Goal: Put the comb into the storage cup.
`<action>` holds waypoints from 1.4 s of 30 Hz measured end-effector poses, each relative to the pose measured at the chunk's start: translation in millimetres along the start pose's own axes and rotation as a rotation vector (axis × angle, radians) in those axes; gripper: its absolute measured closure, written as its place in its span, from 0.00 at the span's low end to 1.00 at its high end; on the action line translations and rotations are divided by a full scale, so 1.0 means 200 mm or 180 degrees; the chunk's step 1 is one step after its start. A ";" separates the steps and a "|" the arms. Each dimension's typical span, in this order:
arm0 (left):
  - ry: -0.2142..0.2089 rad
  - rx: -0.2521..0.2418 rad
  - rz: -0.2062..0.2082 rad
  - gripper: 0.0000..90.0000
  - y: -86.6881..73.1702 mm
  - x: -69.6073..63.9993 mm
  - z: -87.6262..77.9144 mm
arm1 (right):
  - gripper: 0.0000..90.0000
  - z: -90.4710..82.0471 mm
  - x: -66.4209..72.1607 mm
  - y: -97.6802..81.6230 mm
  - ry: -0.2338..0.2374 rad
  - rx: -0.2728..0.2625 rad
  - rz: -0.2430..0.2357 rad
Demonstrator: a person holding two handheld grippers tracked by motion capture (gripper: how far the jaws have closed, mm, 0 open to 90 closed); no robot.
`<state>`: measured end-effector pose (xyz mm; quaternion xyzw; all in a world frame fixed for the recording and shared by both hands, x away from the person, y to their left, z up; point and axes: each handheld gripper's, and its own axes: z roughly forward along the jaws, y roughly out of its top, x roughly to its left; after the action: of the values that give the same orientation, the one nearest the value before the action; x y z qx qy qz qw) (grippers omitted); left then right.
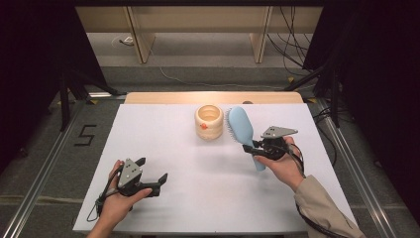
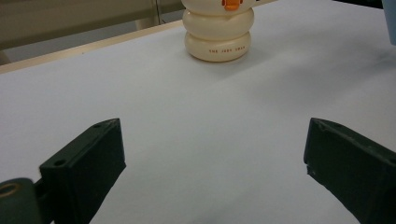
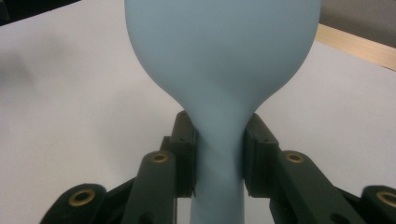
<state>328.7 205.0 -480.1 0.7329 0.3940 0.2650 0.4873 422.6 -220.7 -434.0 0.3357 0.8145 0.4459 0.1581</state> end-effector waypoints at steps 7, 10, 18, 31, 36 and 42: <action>0.0003 -0.0001 -0.0001 0.05 0.00 0.00 0.00 | 0.78 0.00 0.00 0.01 -0.0028 -0.0100 0.0050; 0.0004 0.0001 0.0000 0.05 0.00 0.00 0.00 | 0.78 -0.01 0.00 0.01 -0.0025 -0.0126 0.0071; 0.0003 -0.0002 -0.0003 0.05 0.00 0.00 0.00 | 0.78 0.00 0.00 0.01 -0.0042 -0.0153 0.0077; 0.0006 0.0000 -0.0004 0.05 0.00 0.00 0.00 | 0.78 -0.01 0.01 0.05 -0.0096 -0.0310 0.0146; 0.0004 0.0000 -0.0004 0.05 0.00 0.00 0.00 | 0.78 -0.01 0.00 0.06 -0.0121 -0.0360 0.0176; 0.0004 0.0001 -0.0008 0.05 0.00 0.00 0.01 | 0.78 0.00 0.00 0.06 -0.0151 -0.0387 0.0198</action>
<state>329.6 205.0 -481.0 0.7323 0.3952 0.2647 0.4873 426.9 -216.5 -423.3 0.3611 0.7711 0.4912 0.1836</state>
